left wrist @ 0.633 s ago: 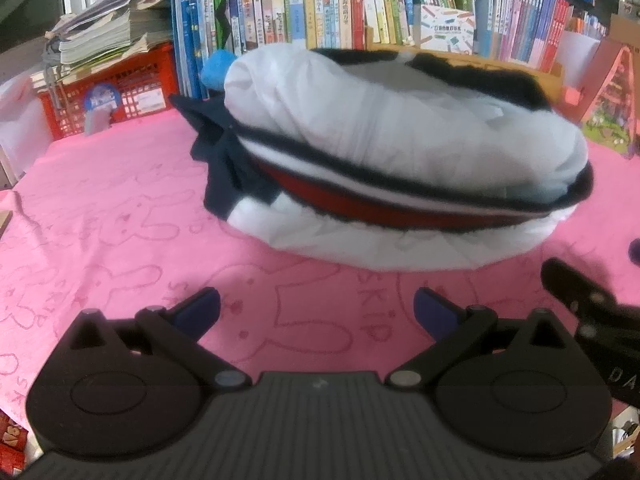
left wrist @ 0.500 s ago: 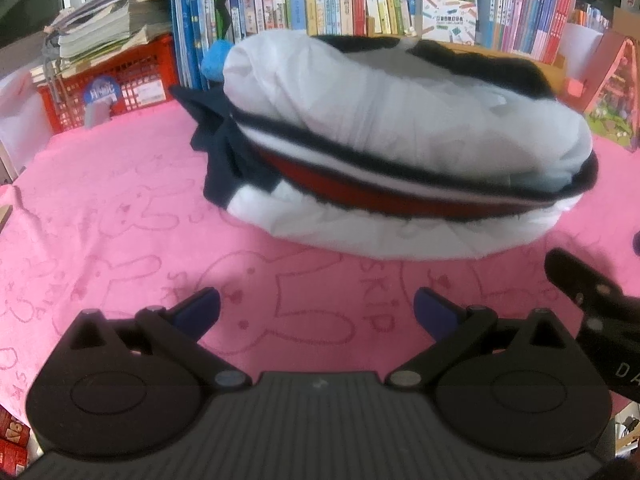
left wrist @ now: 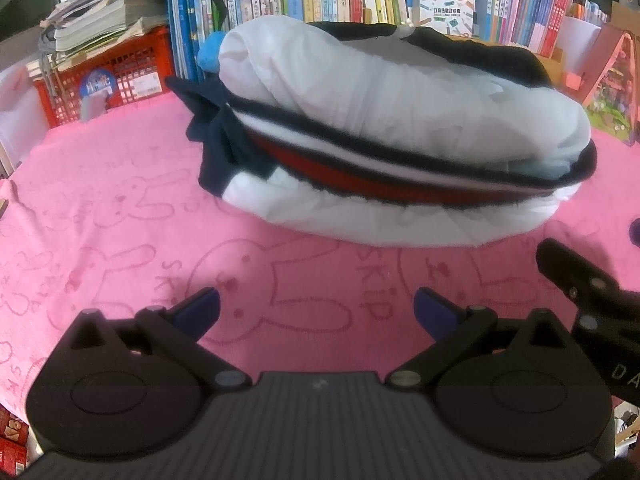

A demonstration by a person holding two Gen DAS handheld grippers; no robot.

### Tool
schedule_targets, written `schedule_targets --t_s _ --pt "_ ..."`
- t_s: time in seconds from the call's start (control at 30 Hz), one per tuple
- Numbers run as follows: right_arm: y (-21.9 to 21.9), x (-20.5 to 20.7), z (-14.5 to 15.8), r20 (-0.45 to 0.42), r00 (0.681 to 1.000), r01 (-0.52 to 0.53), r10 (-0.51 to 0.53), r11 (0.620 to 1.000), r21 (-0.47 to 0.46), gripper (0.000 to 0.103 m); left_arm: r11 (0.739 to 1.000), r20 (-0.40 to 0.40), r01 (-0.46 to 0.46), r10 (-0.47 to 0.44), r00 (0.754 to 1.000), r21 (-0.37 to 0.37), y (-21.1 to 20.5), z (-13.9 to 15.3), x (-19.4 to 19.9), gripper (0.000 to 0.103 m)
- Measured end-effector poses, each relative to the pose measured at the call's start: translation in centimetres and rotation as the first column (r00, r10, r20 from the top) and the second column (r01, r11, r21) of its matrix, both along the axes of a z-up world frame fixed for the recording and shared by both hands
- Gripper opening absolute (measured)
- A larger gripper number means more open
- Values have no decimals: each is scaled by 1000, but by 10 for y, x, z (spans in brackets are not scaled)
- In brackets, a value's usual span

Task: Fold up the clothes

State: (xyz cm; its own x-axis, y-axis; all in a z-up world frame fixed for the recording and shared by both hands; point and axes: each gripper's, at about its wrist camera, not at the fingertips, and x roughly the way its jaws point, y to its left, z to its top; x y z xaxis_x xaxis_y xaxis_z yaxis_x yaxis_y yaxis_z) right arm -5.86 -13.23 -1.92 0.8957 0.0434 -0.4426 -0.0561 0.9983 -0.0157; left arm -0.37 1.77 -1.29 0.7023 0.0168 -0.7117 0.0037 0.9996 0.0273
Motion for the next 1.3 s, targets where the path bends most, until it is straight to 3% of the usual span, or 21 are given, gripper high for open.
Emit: schedule_targets --t_s 1.3 --pt "5 -2 -2 10 1000 -18 18 999 -39 103 1000 -31 -12 12 999 12 -1 -8 2 103"
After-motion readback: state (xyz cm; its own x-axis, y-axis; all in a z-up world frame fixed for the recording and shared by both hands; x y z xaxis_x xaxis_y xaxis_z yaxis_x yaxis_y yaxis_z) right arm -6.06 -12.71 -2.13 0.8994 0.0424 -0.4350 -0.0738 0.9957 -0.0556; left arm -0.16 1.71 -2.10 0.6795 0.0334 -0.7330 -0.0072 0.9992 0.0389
